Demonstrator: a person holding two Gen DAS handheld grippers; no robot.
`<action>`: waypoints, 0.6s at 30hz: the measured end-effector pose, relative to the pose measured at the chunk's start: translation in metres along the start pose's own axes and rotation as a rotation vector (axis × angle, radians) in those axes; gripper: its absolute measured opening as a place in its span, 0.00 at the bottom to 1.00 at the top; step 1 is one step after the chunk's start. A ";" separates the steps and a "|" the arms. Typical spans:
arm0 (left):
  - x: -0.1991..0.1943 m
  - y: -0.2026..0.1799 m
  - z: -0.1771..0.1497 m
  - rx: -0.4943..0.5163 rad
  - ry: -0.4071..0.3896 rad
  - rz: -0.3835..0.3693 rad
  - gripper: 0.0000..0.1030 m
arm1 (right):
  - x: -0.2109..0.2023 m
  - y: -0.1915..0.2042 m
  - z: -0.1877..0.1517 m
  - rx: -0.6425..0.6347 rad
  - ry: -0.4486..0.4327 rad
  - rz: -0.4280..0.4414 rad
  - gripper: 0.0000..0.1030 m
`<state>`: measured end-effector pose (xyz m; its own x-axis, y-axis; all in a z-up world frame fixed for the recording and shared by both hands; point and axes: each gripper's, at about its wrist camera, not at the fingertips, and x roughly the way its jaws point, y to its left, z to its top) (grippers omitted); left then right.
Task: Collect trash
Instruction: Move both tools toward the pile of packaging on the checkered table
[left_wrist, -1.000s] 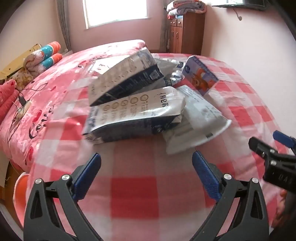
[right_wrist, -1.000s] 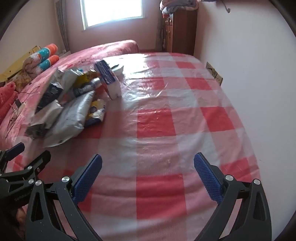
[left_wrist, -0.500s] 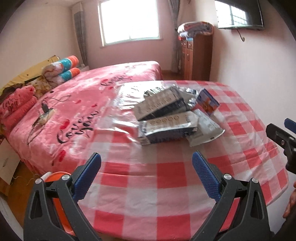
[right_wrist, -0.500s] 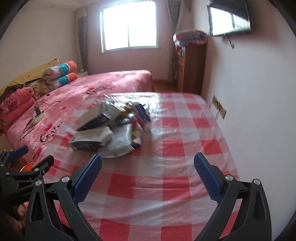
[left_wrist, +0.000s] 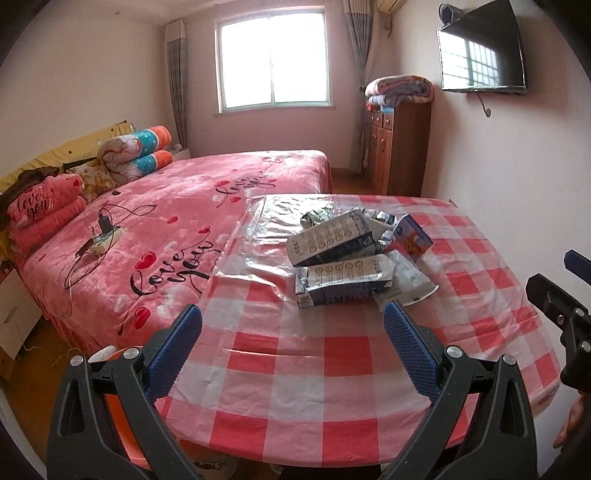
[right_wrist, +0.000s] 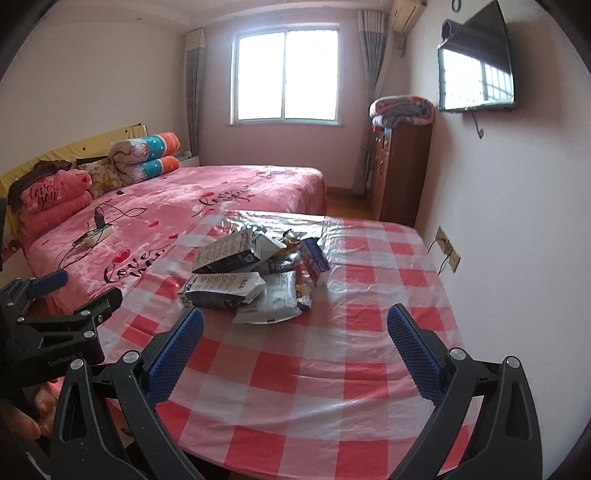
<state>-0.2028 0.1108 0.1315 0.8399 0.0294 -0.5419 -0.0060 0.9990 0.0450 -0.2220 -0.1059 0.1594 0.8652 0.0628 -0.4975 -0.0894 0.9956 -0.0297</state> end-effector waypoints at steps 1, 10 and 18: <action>-0.001 0.000 0.000 0.001 -0.003 0.002 0.96 | -0.002 0.001 0.000 -0.002 -0.007 -0.003 0.96; -0.007 0.004 0.001 -0.011 -0.013 0.002 0.96 | -0.013 0.005 0.002 -0.011 -0.043 0.015 0.96; -0.010 0.007 0.000 -0.012 -0.014 0.008 0.96 | -0.013 -0.001 0.001 0.045 -0.016 0.066 0.96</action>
<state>-0.2113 0.1173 0.1378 0.8475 0.0369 -0.5294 -0.0192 0.9991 0.0388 -0.2327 -0.1079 0.1668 0.8661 0.1294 -0.4829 -0.1246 0.9913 0.0422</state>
